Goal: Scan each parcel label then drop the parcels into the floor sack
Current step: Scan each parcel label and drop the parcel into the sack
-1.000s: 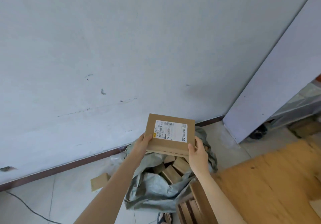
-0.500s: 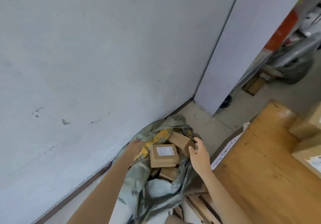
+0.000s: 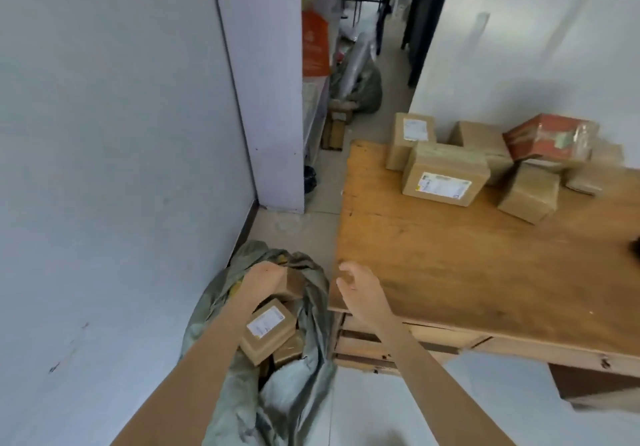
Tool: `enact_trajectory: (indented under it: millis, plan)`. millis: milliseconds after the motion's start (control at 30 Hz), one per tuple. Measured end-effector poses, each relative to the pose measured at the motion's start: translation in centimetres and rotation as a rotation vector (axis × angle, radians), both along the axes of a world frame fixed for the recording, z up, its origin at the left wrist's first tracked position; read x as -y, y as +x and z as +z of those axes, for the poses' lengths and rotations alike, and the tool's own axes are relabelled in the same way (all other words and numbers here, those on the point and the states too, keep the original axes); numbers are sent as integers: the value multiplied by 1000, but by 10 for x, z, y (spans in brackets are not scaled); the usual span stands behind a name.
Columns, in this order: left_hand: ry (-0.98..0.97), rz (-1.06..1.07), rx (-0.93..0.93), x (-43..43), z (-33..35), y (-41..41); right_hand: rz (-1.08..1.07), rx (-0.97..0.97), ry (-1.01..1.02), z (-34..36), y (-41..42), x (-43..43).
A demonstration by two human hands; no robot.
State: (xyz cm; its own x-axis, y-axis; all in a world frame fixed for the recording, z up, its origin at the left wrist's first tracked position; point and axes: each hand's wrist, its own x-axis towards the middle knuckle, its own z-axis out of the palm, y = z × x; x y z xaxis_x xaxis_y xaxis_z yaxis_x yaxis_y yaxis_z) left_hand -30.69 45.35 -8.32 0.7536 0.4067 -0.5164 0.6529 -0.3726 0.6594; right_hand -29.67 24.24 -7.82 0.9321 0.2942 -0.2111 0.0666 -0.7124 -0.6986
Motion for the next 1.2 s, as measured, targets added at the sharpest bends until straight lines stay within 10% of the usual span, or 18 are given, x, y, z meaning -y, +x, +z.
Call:
enact_trajectory:
  millis: [500,1200]
  plan:
    - [485,-716,199,332,55,109,-65,98,-455,48,68,308]
    - [466,-708,253,504,15,365,-102,71,-501,22,295,471]
